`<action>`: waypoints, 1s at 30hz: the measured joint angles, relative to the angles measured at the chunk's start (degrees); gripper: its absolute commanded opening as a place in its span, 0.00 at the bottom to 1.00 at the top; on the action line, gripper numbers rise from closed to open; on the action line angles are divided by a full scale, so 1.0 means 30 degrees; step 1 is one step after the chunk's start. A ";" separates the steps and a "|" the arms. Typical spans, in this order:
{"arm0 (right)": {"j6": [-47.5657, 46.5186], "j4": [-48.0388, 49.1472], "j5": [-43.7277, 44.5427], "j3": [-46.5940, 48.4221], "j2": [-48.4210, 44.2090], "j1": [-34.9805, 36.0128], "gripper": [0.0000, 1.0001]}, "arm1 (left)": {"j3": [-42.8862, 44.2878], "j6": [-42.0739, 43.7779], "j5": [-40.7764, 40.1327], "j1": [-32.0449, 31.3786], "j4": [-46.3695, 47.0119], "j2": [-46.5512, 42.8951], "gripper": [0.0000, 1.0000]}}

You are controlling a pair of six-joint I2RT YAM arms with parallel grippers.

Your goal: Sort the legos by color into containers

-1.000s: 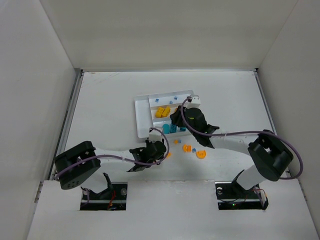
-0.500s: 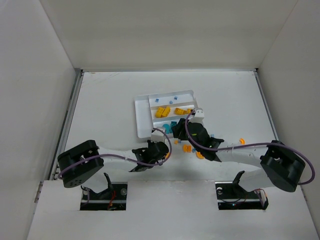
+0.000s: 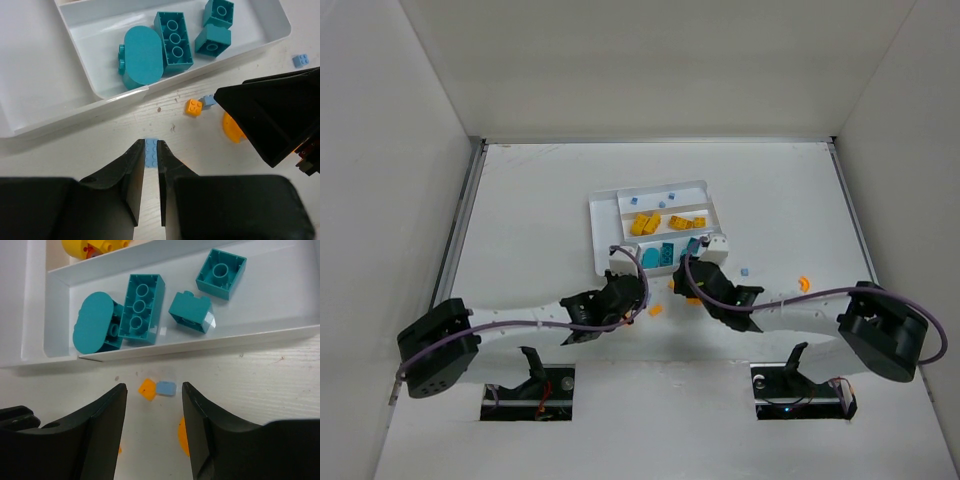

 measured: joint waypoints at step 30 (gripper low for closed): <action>0.0306 -0.0750 -0.0226 0.0991 0.2747 -0.0036 0.36 | 0.0102 0.0022 0.1858 -0.0459 0.1173 0.4284 0.36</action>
